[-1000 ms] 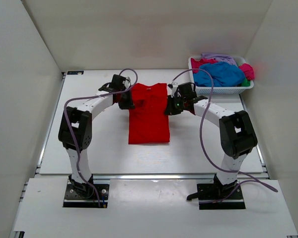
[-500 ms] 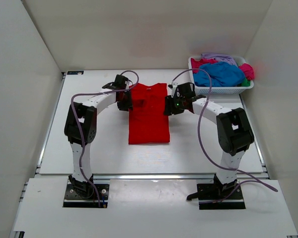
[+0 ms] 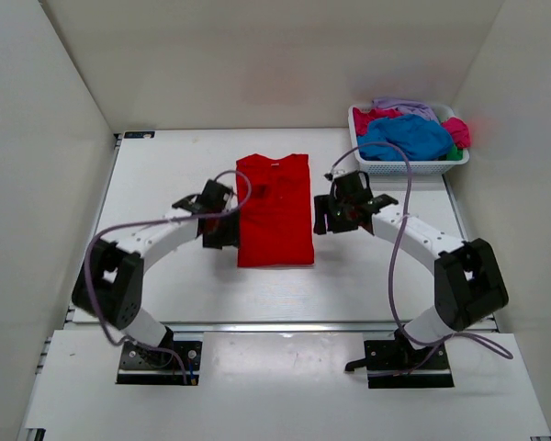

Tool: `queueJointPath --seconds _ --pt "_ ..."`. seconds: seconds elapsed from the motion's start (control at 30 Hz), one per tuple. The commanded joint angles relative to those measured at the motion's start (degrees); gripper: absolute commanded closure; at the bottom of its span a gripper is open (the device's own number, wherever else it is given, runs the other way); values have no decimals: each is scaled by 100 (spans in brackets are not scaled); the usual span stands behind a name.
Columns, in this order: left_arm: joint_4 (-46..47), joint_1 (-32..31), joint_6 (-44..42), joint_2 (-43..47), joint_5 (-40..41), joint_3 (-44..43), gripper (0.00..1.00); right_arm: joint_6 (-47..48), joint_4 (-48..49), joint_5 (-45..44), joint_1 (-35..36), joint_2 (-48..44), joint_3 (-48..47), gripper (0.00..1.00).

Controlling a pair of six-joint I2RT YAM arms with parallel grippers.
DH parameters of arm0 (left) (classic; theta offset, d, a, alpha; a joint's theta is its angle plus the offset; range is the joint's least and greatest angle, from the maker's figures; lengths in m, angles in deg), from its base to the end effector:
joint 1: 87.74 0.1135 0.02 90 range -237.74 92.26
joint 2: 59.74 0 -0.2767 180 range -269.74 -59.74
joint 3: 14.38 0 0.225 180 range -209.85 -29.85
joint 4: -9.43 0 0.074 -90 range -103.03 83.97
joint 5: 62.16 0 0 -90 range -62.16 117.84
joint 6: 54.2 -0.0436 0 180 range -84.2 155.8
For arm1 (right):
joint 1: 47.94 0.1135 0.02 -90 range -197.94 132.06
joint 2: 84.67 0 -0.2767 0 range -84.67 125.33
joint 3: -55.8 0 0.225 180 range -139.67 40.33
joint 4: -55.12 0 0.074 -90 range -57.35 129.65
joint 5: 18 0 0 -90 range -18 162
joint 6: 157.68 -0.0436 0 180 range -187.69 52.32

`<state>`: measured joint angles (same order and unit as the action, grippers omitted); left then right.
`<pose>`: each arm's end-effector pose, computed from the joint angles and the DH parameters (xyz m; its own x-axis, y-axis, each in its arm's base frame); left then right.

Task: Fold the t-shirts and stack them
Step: Grab one side of the 2/3 rectangular tshirt with both arms

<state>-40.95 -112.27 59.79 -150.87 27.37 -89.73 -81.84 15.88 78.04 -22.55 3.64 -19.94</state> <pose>0.2632 -0.1205 0.2214 -0.9303 -0.0224 -0.3662 0.0437 0.9843 -0.1712 0.2727 0.1345 0.2489 -0.8072 -0.1138 -0.5793 -0.2967 0.9265 0.2314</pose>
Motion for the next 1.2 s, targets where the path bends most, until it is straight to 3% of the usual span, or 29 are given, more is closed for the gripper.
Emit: queueJointPath --seconds 0.0,0.13,0.37,0.7,0.93,1.17 --pt "352 -288 631 963 38 1036 35 -772 -94 -569 439 -471 602 42" --pt "872 -578 1177 1685 389 1838 35 -1256 293 -867 888 -780 1191 41" --pt "1320 -737 1547 1889 811 2006 35 -1670 820 -824 959 -903 1588 42" --pt "1663 -947 1714 1115 926 1901 35 -1828 1059 -797 985 -561 1615 44" --pt "1848 -1176 1872 667 1048 1910 35 -1916 1296 -833 986 -368 1773 52" --pt "1963 -1238 1908 325 1146 1936 42 -1978 1384 -920 1275 89 1677 61"
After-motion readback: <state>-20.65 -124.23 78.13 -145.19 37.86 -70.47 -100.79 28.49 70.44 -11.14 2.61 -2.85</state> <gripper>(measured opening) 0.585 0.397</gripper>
